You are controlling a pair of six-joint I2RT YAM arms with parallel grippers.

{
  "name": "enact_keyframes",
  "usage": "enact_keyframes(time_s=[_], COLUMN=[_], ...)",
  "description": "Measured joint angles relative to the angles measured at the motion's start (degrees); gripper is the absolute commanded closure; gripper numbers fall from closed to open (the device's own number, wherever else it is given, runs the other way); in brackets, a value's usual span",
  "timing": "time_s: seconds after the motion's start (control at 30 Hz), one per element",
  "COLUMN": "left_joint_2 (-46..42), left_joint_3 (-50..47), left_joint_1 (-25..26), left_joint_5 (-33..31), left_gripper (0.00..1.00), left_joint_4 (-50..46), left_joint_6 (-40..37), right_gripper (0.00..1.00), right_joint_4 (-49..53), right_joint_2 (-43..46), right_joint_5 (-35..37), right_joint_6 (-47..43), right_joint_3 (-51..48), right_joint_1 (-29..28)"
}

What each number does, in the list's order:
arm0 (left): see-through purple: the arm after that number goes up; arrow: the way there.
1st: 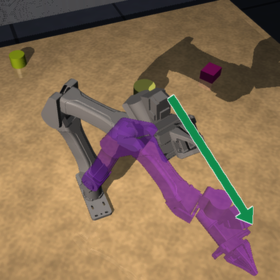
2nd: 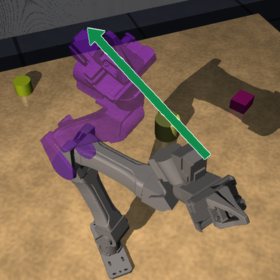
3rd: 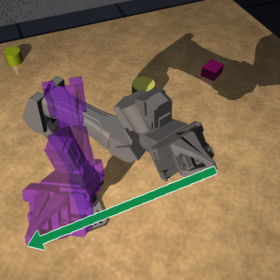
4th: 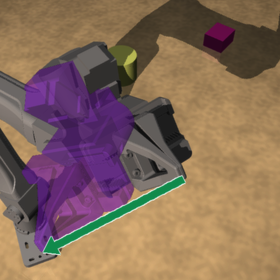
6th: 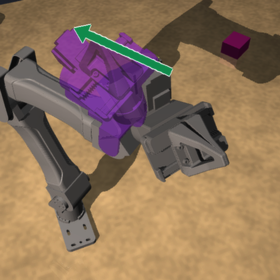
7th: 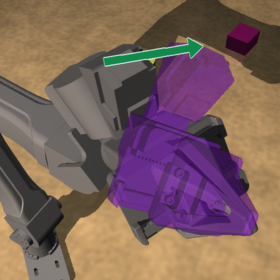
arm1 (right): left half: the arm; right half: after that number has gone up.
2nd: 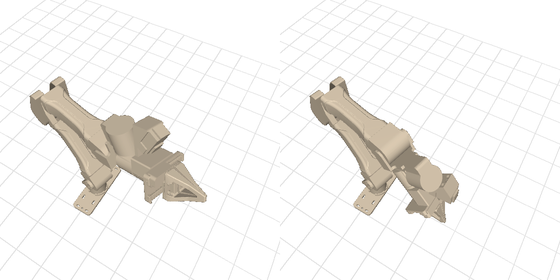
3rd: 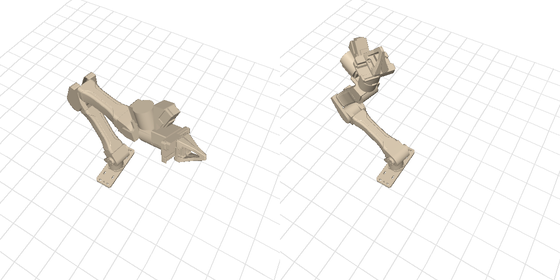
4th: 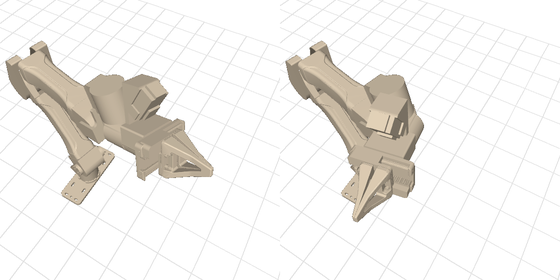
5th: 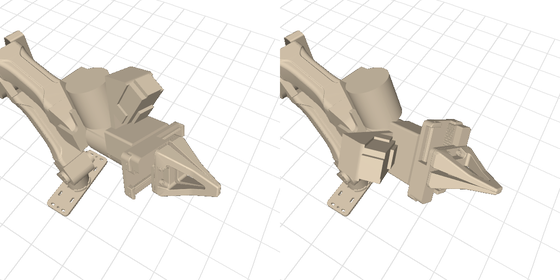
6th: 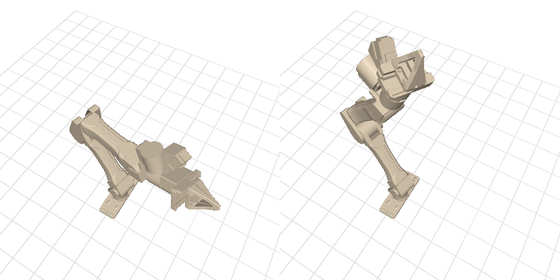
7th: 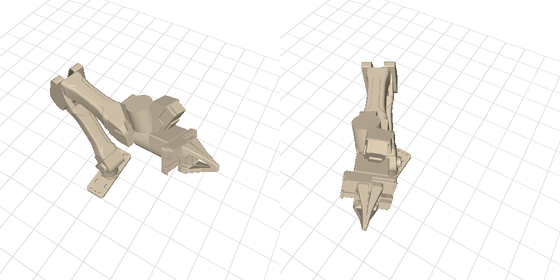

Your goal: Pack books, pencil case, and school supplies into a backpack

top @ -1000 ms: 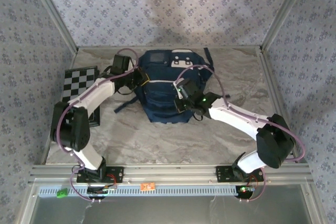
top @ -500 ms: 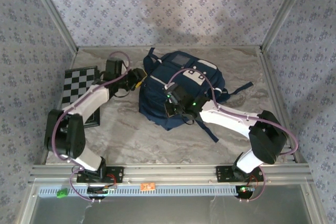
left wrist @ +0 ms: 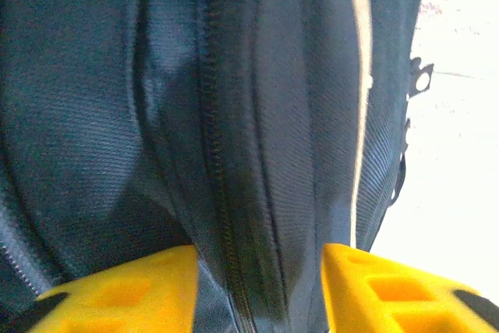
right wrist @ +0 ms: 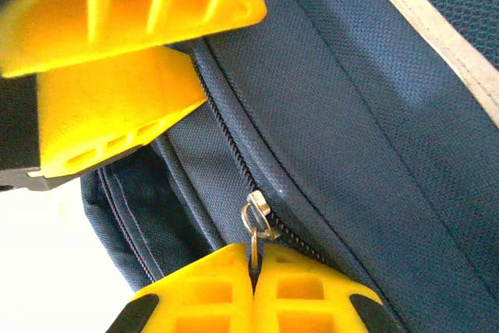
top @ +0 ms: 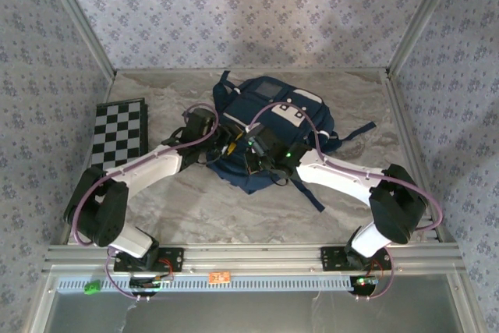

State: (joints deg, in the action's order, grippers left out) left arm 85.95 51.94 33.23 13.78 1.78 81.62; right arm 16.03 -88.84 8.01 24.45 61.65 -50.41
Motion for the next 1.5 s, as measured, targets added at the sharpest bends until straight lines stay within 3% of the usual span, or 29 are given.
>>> enact_keyframes(time_s=[0.07,0.27,0.73,0.97,1.33,1.37,1.43,1.5], left_joint_2=[0.7,1.4,1.6,2.8,4.6,4.8,5.2,5.1], left_joint_3=[0.3,1.1,2.9,5.5,8.7,8.9,9.5,9.6], left_joint_1=[0.5,1.3,-0.6,-4.1,-4.1,-4.1,-4.3,-4.7], left_joint_5=[-1.2,-3.6,-0.6,0.9,2.6,2.8,3.0,2.3], left_gripper=[0.79,1.0,1.0,1.0,1.0,1.0,0.82,0.67], left_joint_4=[-0.1,-0.3,-2.2,-5.6,-8.3,-8.3,-9.2,-10.0], left_joint_6=[0.9,1.4,-3.1,-8.9,-13.7,-14.2,-15.2,-16.5], right_gripper=[1.0,1.0,1.0,1.0,1.0,0.92,0.73,0.6], right_joint_4=[0.0,0.1,1.1,3.7,3.1,3.1,3.1,4.1], right_joint_2=[0.0,-0.2,5.2,11.4,11.5,11.3,11.4,11.9], right_joint_5=[0.3,1.9,4.1,2.0,-3.4,-3.8,-4.6,-4.5], right_joint_6=[0.0,0.2,1.7,2.1,0.0,-0.3,-1.4,-2.0], right_joint_3=[0.0,0.0,-5.2,-10.7,-10.5,-10.4,-10.3,-10.3], right_joint_1=[0.0,0.0,0.8,9.2,15.5,15.7,16.1,16.8])
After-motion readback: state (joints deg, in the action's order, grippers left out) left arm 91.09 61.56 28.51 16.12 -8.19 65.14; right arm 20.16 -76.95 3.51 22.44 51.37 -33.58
